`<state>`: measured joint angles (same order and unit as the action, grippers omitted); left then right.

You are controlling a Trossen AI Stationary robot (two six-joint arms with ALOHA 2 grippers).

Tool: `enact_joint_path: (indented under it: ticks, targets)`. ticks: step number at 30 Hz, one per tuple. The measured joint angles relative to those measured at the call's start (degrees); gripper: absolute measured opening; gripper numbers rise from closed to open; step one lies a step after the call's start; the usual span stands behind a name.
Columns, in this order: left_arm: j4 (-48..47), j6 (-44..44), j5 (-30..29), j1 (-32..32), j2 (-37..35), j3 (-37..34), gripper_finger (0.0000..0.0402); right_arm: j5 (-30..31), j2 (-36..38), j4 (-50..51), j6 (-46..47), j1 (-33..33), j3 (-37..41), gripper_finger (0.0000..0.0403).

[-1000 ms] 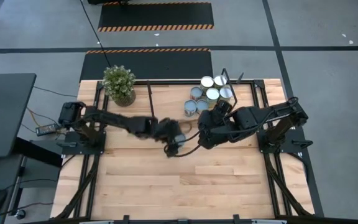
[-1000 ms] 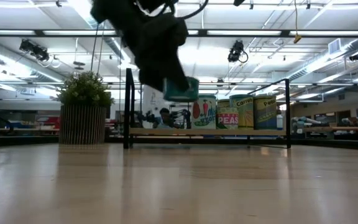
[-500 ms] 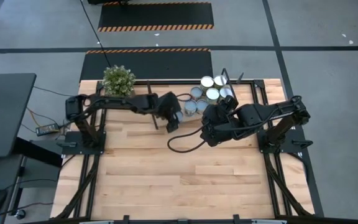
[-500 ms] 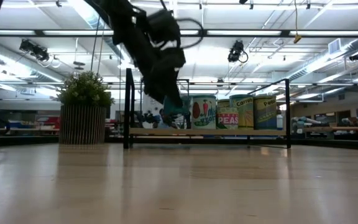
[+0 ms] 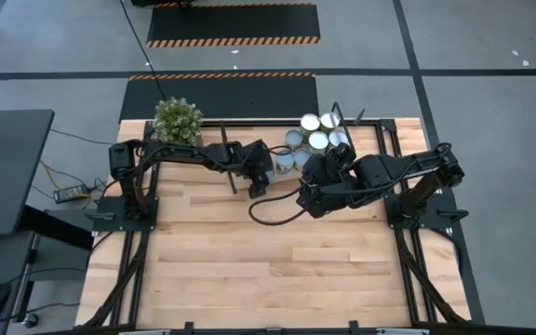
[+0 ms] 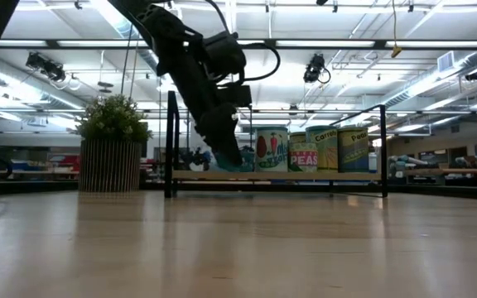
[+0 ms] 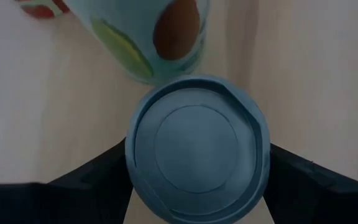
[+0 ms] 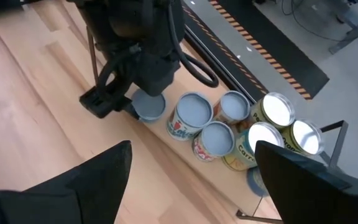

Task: Pick and place cans onto a shelf
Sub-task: Put the canned tuna on the shelf

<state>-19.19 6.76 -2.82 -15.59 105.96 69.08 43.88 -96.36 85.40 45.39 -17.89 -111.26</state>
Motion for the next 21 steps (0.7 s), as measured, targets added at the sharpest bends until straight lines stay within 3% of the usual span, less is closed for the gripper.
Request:
enact_joint_path:
  ticks: [4, 12, 21]
  targets:
    - [0.8, -0.2, -0.8, -0.1, 0.1, 0.0, 0.0299, 0.0, 0.0, -0.7, 0.1, 0.0, 0.0, 0.0348]
    - [0.8, -3.0, -0.5, -0.7, 0.1, 0.0, 0.0352, -0.1, 0.0, -3.2, 1.1, 0.0, 0.0, 0.0348]
    - [0.3, -2.3, -0.1, -0.7, -0.4, -0.1, 0.0357, -1.4, 0.0, -3.3, 1.0, 0.0, 0.0, 0.0348]
